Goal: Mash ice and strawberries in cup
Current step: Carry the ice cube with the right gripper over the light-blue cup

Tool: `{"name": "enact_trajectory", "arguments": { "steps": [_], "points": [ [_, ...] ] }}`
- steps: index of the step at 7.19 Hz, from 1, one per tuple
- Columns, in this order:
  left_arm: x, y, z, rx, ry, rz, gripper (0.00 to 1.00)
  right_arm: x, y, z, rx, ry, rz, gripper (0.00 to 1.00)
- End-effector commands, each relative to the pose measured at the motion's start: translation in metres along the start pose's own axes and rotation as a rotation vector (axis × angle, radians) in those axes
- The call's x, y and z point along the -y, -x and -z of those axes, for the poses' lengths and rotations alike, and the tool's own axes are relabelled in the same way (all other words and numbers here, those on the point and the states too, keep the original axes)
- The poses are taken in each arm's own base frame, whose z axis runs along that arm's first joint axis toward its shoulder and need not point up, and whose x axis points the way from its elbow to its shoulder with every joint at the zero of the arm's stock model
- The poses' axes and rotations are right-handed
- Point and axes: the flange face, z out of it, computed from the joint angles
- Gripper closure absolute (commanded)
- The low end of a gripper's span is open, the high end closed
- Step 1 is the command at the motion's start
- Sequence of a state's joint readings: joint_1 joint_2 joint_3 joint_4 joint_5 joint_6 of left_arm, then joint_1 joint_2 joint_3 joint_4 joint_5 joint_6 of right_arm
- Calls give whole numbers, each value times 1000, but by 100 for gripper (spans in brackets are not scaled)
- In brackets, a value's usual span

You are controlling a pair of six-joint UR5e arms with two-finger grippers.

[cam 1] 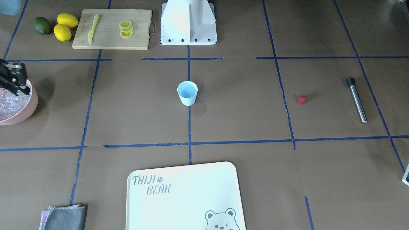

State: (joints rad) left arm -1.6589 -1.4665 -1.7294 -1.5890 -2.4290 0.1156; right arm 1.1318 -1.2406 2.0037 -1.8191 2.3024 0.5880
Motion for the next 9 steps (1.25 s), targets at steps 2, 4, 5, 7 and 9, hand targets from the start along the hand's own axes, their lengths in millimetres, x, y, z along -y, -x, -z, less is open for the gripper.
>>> {"name": "enact_trajectory", "arguments": {
  "steps": [2, 4, 5, 7, 9],
  "points": [
    [0, 0, 0, -1, 1, 7, 0, -3, 185, -25, 44, -20, -96, 100],
    [-9, 3, -4, -5, 5, 12, 0, -8, 274, -64, 5, -43, -122, 100],
    [-9, 3, -4, -6, 5, 12, 0, -14, 309, -91, 35, -67, -136, 100],
    [-10, 4, -5, -2, 7, 14, 0, -28, 365, -146, 38, -56, -141, 99],
    [-10, 4, -6, -4, 9, 14, 0, -43, 382, -167, 18, -35, -121, 98]
  ]
}}
